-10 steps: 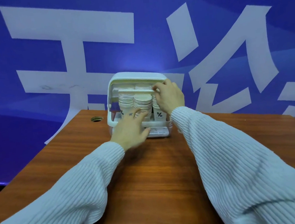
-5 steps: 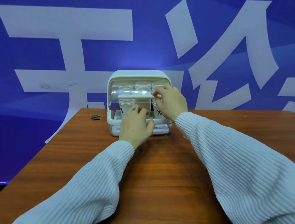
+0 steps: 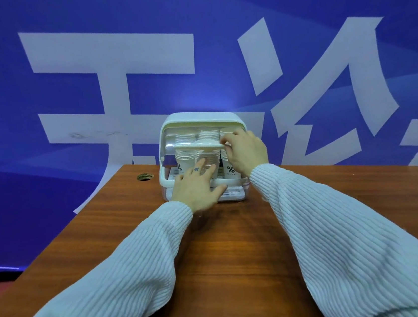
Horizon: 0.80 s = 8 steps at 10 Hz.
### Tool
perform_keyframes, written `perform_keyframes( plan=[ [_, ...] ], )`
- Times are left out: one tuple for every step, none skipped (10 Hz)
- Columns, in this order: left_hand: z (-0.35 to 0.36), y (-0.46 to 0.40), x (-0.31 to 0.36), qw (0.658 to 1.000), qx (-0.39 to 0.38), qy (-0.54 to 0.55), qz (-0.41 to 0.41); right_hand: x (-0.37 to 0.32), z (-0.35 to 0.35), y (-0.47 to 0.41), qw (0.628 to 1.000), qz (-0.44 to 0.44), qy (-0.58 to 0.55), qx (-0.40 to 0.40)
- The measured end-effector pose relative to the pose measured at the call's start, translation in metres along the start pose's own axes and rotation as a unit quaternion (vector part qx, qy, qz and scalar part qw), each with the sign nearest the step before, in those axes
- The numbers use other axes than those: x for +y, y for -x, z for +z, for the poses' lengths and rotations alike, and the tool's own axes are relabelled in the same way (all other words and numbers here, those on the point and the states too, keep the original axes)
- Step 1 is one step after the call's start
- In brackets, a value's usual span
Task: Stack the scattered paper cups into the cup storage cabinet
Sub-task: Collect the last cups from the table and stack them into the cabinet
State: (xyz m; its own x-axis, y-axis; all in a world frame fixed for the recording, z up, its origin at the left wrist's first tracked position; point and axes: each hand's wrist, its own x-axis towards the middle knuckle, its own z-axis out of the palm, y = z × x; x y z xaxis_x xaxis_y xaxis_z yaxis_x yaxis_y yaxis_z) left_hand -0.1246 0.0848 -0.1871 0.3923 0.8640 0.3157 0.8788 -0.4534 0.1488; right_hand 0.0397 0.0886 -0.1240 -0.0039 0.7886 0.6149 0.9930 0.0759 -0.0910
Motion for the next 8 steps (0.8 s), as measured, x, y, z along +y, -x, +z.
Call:
perform_keyframes(
  plan=[
    [0.006, -0.005, 0.002, 1.0, 0.0, -0.009, -0.027, 0.003, 0.002, 0.005, 1.0, -0.014, -0.01, -0.008],
    [0.014, -0.003, 0.003, 0.999, 0.047, -0.019, -0.021, 0.007, 0.008, 0.017, 0.999, -0.035, -0.011, -0.002],
    [0.018, 0.009, 0.007, 0.987, 0.155, -0.034, 0.04, 0.009, 0.015, 0.029, 0.999, -0.046, -0.011, 0.006],
    [0.021, 0.02, 0.012, 0.981, 0.181, -0.031, 0.057, 0.009, 0.023, 0.04, 0.999, -0.034, -0.017, -0.01],
    [0.024, 0.025, 0.015, 0.984, 0.175, -0.001, 0.039, 0.007, 0.033, 0.06, 0.999, -0.013, -0.029, -0.037],
    [0.018, 0.029, 0.016, 0.985, 0.169, 0.004, 0.023, 0.004, 0.028, 0.07, 0.997, -0.017, -0.023, -0.07],
    [0.01, 0.031, 0.016, 0.988, 0.155, 0.011, 0.009, 0.001, 0.011, 0.062, 0.992, -0.011, -0.028, -0.124],
    [-0.006, 0.028, 0.019, 0.985, 0.165, 0.045, -0.011, 0.0, -0.01, 0.06, 0.991, 0.034, -0.091, -0.088]
  ],
)
